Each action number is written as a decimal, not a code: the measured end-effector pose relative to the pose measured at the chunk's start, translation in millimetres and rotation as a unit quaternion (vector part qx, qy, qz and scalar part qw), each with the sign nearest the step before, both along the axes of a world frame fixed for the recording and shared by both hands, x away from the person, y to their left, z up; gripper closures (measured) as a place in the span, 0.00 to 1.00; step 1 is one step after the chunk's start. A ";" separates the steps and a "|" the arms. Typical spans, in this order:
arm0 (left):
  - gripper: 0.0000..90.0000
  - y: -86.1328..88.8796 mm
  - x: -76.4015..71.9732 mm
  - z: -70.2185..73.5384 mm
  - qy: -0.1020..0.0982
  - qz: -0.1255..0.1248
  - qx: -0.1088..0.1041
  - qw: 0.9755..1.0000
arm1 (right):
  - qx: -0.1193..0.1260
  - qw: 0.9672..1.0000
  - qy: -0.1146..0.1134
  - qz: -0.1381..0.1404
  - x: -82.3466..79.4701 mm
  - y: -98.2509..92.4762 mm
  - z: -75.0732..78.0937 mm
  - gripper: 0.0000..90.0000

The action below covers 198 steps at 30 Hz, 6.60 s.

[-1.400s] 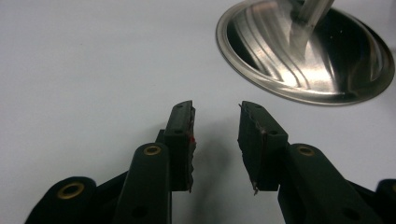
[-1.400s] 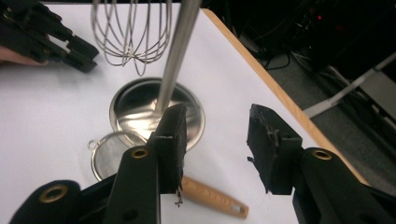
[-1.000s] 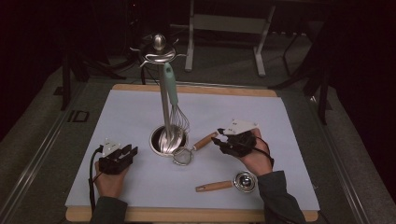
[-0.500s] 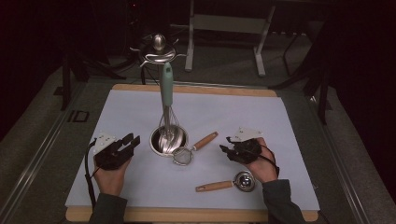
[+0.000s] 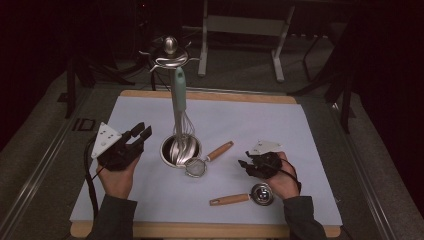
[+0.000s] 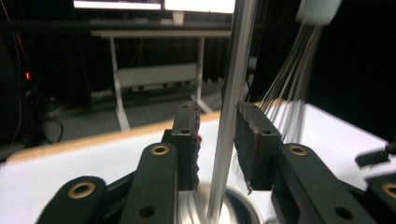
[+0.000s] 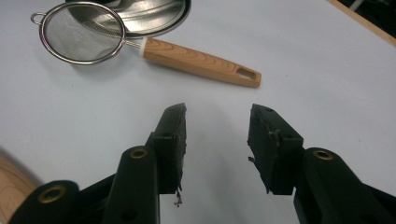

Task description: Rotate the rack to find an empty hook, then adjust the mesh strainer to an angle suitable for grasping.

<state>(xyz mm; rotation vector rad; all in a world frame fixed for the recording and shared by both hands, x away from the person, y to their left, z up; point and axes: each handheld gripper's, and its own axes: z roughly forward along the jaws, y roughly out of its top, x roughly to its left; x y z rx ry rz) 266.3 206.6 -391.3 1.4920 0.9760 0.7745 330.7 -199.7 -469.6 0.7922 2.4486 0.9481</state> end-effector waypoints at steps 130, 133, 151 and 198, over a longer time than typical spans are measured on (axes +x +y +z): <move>0.85 26.0 22.5 -97.7 0.102 0.059 0.025 0.993 | 0.027 0.998 0.045 0.040 -12.8 14.0 -11.8 0.64; 0.85 26.2 23.4 -121.4 0.122 0.071 0.019 0.990 | 0.026 0.998 0.049 0.042 -12.9 20.8 -14.4 0.65; 0.83 21.6 30.6 -146.5 0.155 0.071 0.045 0.984 | 0.010 0.994 0.036 0.104 -22.6 85.2 -16.3 0.72; 0.82 20.4 30.5 -146.9 0.158 0.062 0.046 0.984 | -0.082 0.981 0.027 0.172 -26.6 92.0 -34.4 0.90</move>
